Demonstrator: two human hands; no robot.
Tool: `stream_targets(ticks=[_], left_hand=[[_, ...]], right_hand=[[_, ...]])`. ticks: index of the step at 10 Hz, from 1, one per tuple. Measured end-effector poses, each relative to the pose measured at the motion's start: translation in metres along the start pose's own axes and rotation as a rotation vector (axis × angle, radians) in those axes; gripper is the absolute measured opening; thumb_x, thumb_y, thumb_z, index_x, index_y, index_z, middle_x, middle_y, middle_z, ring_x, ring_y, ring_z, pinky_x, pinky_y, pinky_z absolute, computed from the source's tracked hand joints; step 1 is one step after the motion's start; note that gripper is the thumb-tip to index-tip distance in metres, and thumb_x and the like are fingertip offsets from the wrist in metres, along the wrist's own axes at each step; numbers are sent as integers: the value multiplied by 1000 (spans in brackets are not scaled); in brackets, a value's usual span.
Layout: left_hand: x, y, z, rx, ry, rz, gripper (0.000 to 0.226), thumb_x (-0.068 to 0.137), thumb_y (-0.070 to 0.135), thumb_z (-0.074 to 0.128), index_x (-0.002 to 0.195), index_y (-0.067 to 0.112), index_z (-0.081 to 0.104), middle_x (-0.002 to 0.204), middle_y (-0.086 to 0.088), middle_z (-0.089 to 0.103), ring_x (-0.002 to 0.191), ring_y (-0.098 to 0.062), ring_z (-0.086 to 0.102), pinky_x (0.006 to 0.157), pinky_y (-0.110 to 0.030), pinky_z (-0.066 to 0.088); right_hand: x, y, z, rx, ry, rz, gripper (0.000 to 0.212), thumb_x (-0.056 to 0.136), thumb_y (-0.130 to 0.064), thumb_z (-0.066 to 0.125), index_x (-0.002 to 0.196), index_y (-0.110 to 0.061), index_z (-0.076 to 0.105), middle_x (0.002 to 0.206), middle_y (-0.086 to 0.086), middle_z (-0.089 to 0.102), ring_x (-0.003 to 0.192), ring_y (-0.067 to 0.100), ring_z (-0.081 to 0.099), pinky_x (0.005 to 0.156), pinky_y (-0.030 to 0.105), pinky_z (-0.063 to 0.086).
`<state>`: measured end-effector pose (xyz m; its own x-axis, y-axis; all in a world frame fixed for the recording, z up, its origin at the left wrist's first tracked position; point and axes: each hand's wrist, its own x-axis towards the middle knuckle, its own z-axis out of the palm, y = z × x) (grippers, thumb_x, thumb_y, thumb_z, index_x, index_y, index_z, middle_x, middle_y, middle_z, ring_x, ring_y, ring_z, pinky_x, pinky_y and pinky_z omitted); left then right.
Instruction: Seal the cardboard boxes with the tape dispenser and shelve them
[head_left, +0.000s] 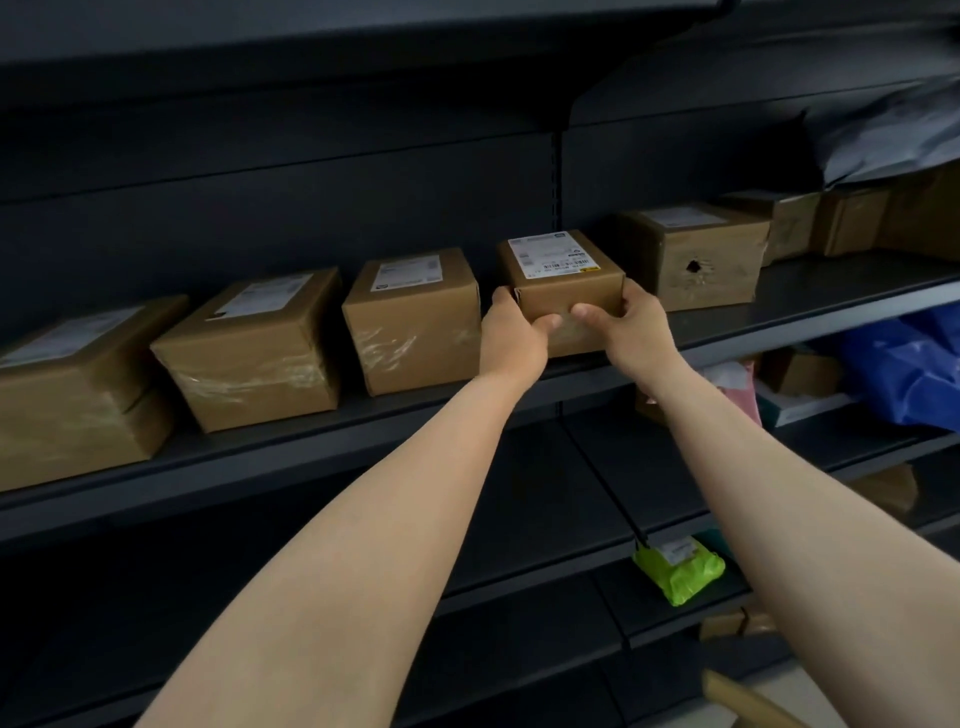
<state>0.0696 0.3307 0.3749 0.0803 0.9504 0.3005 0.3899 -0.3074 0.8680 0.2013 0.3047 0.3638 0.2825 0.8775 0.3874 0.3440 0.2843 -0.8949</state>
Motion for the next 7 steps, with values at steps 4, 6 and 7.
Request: stream_targets(ticks=[4, 6, 7], left_hand=[[16, -9, 15, 48, 91, -95, 64, 90, 25, 63, 142, 9, 30, 136, -11, 49, 124, -26, 48, 94, -30, 41], [-21, -6, -9, -7, 23, 91, 70, 92, 27, 60, 148, 12, 21, 146, -8, 41, 132, -21, 40, 94, -20, 31], [-39, -2, -36, -87, 33, 199, 66, 92, 29, 59, 147, 14, 26, 147, -5, 39, 134, -16, 36, 97, -20, 29]], right_hand=[[26, 23, 17, -65, 78, 40, 57, 91, -30, 63, 140, -11, 42, 130, 5, 57, 120, 18, 52, 96, 30, 45], [-3, -2, 27, -135, 261, -89, 66, 93, -36, 59, 148, -11, 30, 146, 7, 43, 134, 18, 39, 100, 21, 32], [-23, -29, 40, -54, 268, -160, 66, 93, -41, 57, 147, -14, 33, 150, 4, 39, 138, 15, 33, 107, 25, 29]])
